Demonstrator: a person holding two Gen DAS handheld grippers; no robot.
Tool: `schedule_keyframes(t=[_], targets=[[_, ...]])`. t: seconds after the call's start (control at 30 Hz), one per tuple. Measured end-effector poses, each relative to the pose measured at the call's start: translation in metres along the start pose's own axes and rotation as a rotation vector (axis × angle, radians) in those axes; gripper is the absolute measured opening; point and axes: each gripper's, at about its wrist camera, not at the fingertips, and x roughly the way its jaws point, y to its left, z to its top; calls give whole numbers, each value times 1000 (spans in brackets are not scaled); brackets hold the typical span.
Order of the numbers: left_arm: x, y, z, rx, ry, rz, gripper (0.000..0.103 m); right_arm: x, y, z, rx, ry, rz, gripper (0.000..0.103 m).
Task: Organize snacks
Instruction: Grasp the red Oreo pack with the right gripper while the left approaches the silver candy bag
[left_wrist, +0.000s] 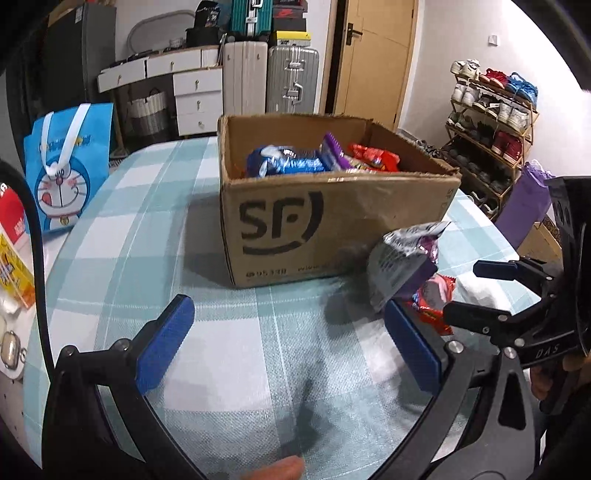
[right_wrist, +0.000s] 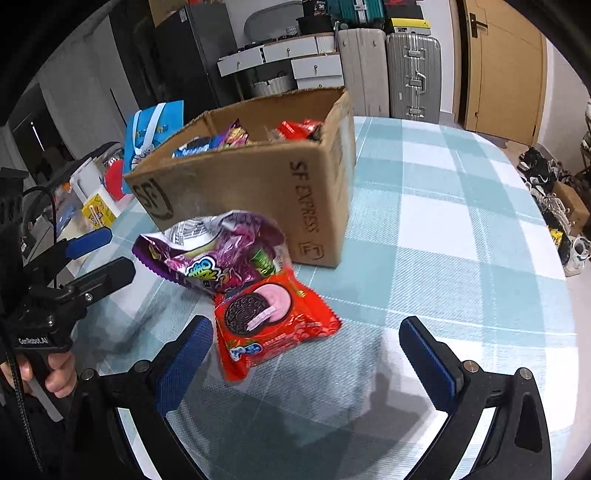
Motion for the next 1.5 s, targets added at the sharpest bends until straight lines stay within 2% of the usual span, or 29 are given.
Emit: schedule_keyframes(t=[0.3,0.57,0.8,0.87,0.9,1.17,1.33,1.5], targets=[[16,0,-4,1,52,12,103,17,20,-2,-40,39,-18,103],[20,-2,-5,18,55,1,103,28,33,-2,-125,58,-57,102],[22,-1,-6,10,62,0,103,30,33,2,-153,58,-54,95],[23,0,-6,10,64,2,103,30,33,2,-153,52,-55,89],[23,0,-7,10,65,2,103,30,33,3,-153,49,-51,83],[25,0,-8,16,64,1,103,31,34,3,-168,44,-45,72],[24,-1,-8,15,62,-3,103,30,36,-1,-181,46,-20,55],[23,-2,-8,15,60,-8,103,23,37,-4,-201,41,4,51]])
